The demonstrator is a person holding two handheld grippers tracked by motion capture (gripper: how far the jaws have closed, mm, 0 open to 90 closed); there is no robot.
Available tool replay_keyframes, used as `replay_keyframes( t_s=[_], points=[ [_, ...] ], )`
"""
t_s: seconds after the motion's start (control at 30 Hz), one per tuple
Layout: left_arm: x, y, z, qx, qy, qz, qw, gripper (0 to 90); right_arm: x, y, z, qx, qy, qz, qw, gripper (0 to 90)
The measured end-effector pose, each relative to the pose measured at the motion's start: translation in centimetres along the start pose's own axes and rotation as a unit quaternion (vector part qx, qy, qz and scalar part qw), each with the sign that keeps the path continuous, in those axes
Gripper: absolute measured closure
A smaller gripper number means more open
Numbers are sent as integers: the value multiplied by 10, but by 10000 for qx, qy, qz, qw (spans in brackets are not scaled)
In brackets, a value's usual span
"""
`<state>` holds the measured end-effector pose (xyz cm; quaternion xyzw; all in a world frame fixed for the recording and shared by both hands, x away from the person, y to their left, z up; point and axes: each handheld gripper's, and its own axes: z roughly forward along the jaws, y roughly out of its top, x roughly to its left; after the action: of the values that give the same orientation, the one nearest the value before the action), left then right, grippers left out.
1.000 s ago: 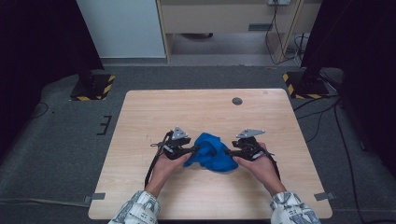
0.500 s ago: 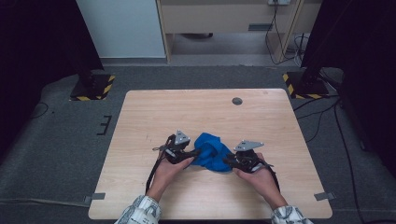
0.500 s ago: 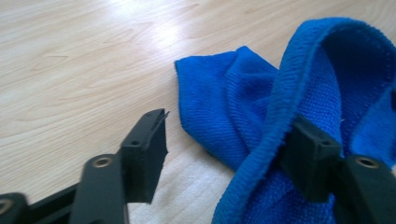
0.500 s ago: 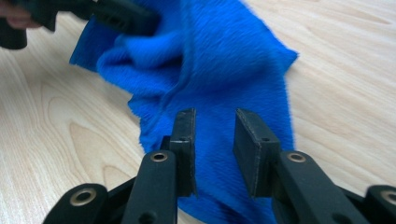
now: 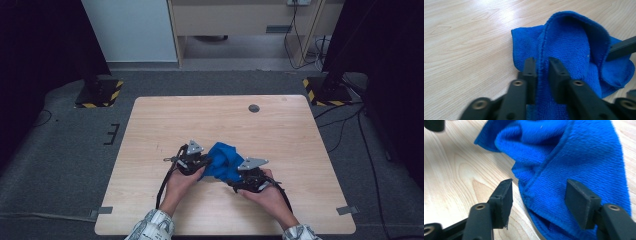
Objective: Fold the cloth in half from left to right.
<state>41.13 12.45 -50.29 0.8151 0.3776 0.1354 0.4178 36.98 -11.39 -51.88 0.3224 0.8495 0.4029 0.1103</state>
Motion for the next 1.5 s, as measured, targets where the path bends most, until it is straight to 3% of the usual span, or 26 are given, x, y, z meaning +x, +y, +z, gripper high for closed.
replay_keyframes(
  t_s=[0.1, 0.2, 0.37, 0.47, 0.5, 0.6, 0.73, 0.83, 1.03, 1.33, 1.5],
  points=[
    [-1, 0, -1, 6, -96, 85, 9999, 869, 3, -1, 5, 79, -117, -100, 9998, 434],
    [-1, -1, -1, 29, -141, 125, 9998, 880, 3, -1, 7, 148, -238, -162, 9995, 558],
    [-1, -3, -1, 36, -144, 129, 9998, 880, 1, -1, 6, 140, -227, -180, 9995, 799],
    [-1, -4, -1, 6, -120, 117, 9999, 867, -2, -1, 5, 127, -203, -138, 9996, 862],
    [-1, -4, -1, -29, -74, 111, 9999, 839, -2, -1, 4, 98, -198, -119, 9997, 866],
    [-2, -4, -2, -139, 33, 95, 9999, 596, -5, 0, 0, -7, -138, -49, 9999, 874],
    [-5, -3, -4, -255, 85, 142, 9995, 348, -8, 1, -4, -58, -117, 12, 9999, 876],
    [-9, -3, -6, -367, 5, 214, 9991, 275, -10, 1, -4, -77, -109, 81, 9999, 876],
    [-13, -3, -12, -450, -49, 317, 9985, 275, -12, 4, -5, -102, -133, 89, 9998, 876],
    [-11, -15, -37, -605, 134, 302, 9976, 242, -20, 9, -18, -302, -204, 231, 9991, 876],
    [-14, -26, -48, -596, 340, 342, 9971, 228, -28, 11, -26, -348, -341, 311, 9983, 873]
  ],
)
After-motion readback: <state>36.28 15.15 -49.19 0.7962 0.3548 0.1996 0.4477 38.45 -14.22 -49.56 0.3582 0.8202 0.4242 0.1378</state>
